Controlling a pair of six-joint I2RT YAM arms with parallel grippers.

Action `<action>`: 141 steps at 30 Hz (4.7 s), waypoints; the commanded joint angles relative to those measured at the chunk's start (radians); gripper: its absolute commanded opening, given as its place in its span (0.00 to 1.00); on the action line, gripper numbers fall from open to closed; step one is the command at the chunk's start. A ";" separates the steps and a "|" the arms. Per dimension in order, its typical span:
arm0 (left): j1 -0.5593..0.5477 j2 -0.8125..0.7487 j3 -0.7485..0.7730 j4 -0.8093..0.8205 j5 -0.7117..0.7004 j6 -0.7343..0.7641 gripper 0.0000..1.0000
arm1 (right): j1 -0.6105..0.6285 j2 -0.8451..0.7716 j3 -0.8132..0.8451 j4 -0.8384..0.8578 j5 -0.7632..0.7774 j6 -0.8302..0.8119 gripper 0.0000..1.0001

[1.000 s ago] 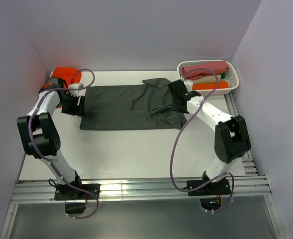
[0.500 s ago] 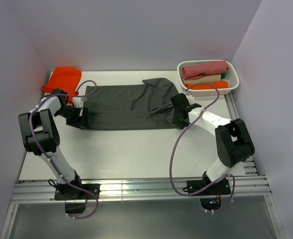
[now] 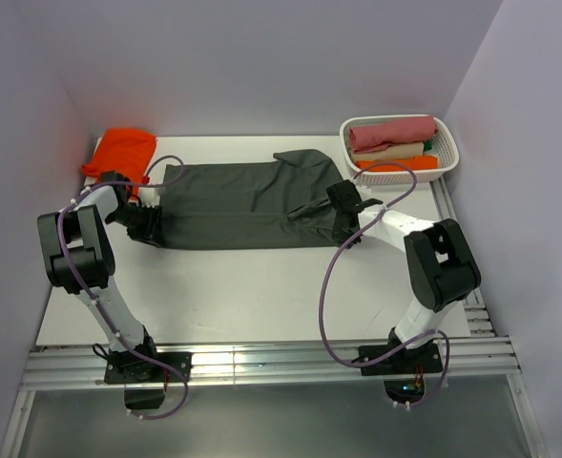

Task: Roll the t-shirts
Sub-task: Fold the tshirt

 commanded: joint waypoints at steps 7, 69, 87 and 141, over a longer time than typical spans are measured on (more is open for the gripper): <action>0.006 0.005 -0.002 0.022 -0.016 -0.021 0.00 | -0.019 -0.032 0.072 -0.027 0.038 -0.031 0.25; 0.005 -0.026 -0.052 0.012 -0.085 0.042 0.00 | -0.110 0.014 0.168 -0.104 0.018 -0.127 0.00; 0.005 -0.021 -0.058 0.013 -0.079 0.042 0.00 | -0.116 -0.119 0.047 -0.061 -0.029 -0.091 0.46; 0.005 -0.018 -0.066 0.010 -0.096 0.061 0.00 | -0.156 -0.061 0.039 -0.131 0.023 -0.239 0.37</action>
